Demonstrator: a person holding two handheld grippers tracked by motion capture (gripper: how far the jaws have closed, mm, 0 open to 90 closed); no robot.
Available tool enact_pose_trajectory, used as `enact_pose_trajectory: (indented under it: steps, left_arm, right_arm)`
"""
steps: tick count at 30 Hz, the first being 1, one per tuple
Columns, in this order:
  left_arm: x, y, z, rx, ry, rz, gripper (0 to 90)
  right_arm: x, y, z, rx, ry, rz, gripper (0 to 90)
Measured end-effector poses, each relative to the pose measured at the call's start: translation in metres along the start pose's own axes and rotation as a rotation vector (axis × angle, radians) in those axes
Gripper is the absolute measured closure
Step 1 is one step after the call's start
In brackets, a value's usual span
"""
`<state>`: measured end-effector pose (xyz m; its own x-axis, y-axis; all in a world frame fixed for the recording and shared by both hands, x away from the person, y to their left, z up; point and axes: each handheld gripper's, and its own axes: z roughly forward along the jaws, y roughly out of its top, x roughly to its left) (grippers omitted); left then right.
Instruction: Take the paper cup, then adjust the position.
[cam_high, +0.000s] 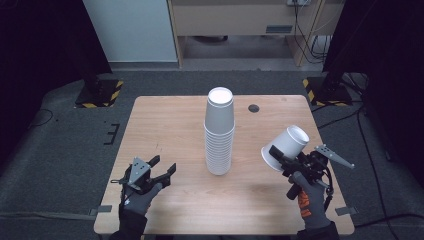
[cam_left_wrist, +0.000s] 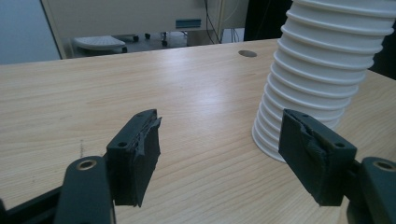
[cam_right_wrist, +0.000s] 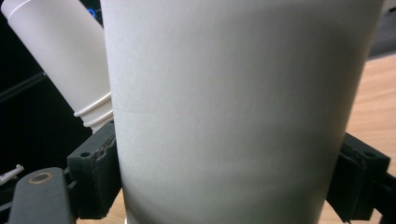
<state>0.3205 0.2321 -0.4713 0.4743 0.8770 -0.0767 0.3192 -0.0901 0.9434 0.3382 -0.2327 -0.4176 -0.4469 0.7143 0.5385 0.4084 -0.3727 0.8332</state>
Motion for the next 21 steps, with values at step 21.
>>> enact_pose_trajectory:
  steps: [21]
  left_arm:
    - [-0.031,0.004,0.009,-0.007,-0.081,0.049,30.4]
  right_arm:
    - [-0.01,-0.008,-0.003,-0.01,0.008,0.117,14.5]
